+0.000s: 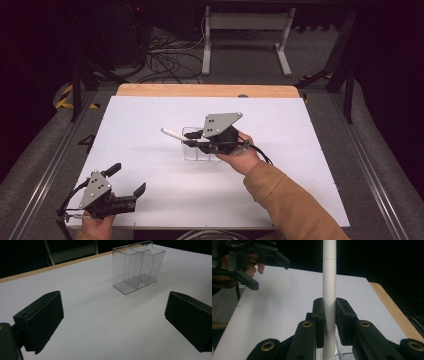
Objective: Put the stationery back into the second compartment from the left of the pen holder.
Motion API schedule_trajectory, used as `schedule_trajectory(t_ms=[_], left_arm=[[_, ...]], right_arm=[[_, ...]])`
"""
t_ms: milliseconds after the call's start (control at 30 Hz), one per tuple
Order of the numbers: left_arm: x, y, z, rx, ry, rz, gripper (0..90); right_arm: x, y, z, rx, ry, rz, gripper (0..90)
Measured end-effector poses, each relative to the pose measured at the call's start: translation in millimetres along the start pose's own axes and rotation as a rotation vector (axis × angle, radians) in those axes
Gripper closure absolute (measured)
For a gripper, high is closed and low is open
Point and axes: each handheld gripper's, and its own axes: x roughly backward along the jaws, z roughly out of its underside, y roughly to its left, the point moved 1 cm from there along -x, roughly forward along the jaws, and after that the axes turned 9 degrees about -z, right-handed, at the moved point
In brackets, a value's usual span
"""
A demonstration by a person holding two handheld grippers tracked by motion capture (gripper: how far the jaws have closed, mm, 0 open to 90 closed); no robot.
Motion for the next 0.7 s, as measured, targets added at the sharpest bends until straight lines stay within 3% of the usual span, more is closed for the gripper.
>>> schedule_trajectory(t_ms=[200,333,367,500,700], left_arm=[[0.0,0.1,0.0,-0.004,0.001,-0.001,2.8],[0.2,0.4,0.1,-0.005,0.002,-0.001,2.8],[0.0,0.5,0.0,-0.006,-0.001,-0.002,2.8],[0.1,-0.2,0.1,-0.002,0.002,0.001,2.8],[0.0,-0.1,0.1,-0.002,0.002,0.002,2.8]], right_arm=[[2.6,-3.4,0.8,-0.044,-0.057,0.064,78.3],[0.7,2.3,4.6,-0.036,-0.085,0.214,78.3],[-0.3,3.8,5.7,-0.059,-0.099,0.259,78.3],[-1.0,1.1,6.5,-0.107,-0.111,0.272,78.3],[0.8,-3.9,10.1,-0.243,-0.137,0.317,78.2]])
